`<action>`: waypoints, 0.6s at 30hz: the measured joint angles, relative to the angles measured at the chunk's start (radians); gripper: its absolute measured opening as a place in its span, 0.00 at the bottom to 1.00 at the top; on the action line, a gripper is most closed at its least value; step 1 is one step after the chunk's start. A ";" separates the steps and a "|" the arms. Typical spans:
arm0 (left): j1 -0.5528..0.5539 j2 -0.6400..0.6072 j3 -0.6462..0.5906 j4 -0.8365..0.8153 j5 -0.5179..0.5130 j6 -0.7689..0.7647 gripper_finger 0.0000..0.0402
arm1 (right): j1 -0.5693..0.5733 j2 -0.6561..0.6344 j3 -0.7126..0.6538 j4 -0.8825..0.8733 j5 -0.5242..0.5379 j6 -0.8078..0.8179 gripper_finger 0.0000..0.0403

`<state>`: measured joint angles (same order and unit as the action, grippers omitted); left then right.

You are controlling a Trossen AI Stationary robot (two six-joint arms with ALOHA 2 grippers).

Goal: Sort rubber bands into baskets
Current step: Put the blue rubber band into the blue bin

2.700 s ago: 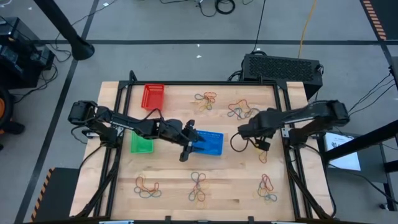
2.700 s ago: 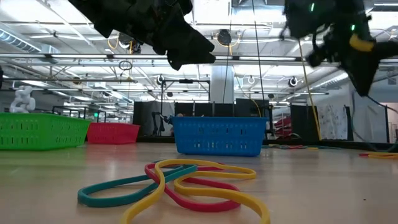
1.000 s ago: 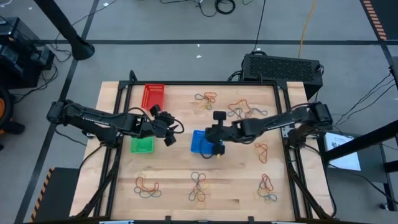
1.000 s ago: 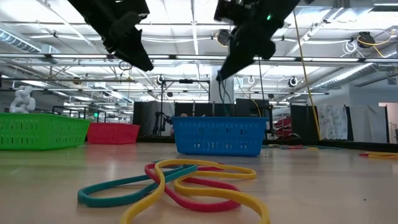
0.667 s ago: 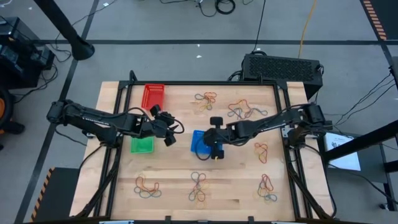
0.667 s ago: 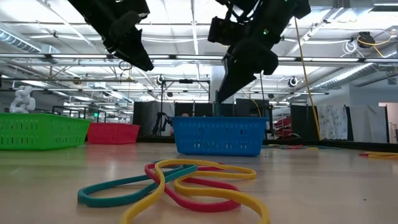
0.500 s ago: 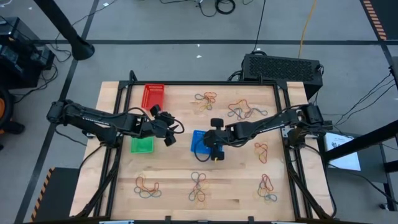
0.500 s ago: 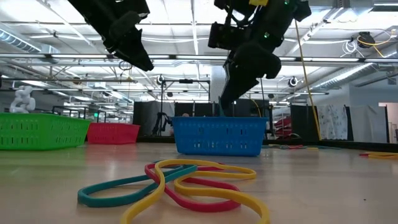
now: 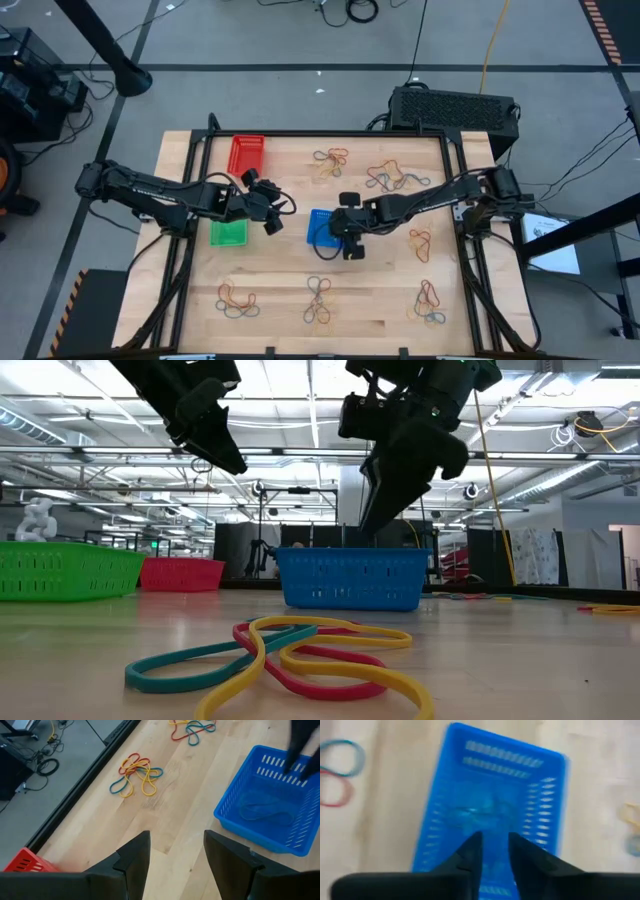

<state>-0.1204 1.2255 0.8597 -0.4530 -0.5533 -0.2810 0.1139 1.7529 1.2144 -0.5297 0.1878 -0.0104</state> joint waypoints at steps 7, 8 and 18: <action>0.000 0.000 -0.001 0.002 0.000 0.000 0.48 | 0.009 -0.014 0.077 -0.128 0.009 0.018 0.37; 0.001 0.000 -0.001 0.012 0.000 0.002 0.48 | 0.014 -0.017 0.083 -0.120 -0.018 0.029 0.37; 0.008 0.001 -0.002 0.217 0.003 -0.002 0.48 | 0.124 -0.015 0.082 0.007 -0.167 -0.003 0.39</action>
<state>-0.1127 1.2263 0.8581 -0.2362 -0.5501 -0.2829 0.2383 1.7381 1.2963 -0.5224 0.0212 -0.0132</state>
